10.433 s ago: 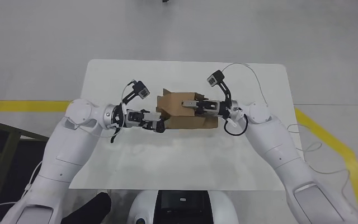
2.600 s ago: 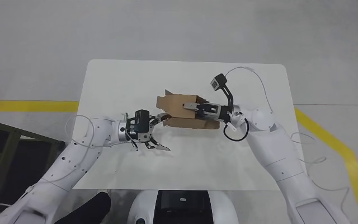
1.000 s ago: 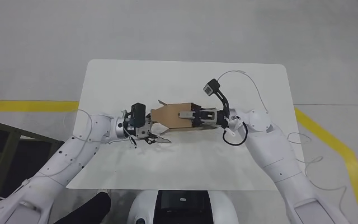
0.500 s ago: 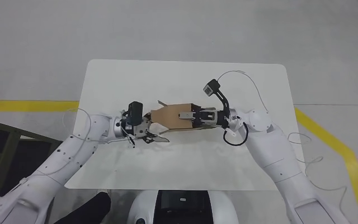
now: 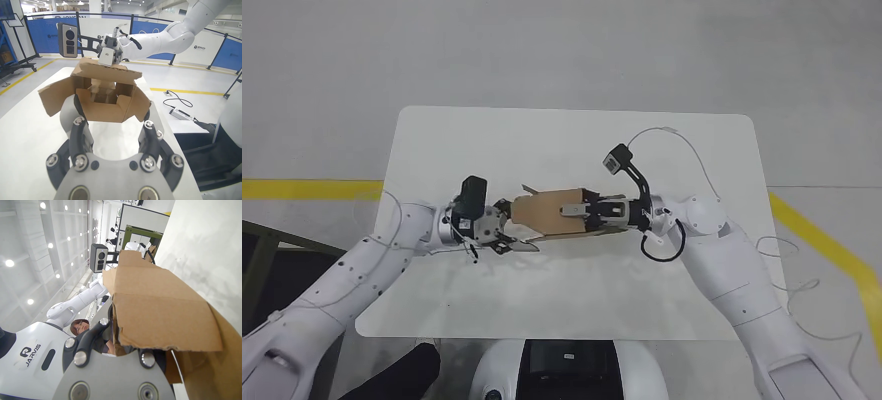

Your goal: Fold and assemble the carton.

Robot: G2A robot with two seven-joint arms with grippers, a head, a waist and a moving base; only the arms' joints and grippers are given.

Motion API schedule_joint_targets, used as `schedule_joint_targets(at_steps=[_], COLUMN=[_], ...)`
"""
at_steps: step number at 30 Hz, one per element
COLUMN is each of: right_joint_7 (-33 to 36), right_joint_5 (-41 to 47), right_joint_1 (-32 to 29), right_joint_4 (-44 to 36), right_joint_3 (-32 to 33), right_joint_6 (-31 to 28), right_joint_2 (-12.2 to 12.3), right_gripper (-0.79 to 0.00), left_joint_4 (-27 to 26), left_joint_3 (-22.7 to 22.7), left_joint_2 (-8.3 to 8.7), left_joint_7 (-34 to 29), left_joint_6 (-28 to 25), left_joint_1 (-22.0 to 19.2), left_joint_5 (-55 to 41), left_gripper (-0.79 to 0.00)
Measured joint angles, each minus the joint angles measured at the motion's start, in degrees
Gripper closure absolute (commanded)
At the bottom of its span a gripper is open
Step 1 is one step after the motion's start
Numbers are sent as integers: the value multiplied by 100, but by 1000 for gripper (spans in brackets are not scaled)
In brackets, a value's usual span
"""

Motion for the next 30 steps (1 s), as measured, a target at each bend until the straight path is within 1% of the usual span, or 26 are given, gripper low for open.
schedule_joint_targets(at_steps=[1, 4, 13, 20, 30], right_joint_7=[5, 20, 15, 8, -38], right_joint_5=[0, -1, -6, -5, 17], right_joint_1=[-1, -4, -17, -19, -43], right_joint_4=[-4, -24, -65, -76, -75], right_joint_3=[-1, -5, -18, -19, 7], right_joint_6=[0, 6, 5, -3, 2], right_joint_2=[0, 2, 3, 3, 9], right_gripper=[0, 0, 0, 0, 0], left_joint_4=[13, 70, 133, 105, -130], left_joint_3=[36, 142, 333, 275, 10], left_joint_2=[11, 41, 67, 32, -11], left_joint_7=[0, 0, -16, -168, -499], left_joint_6=[0, 0, 0, 0, 105], left_joint_1=[-27, -106, -275, -277, -102], left_joint_5=[-46, -199, -359, -371, -254], left_gripper=[-554, -462, -311, -283, -249])
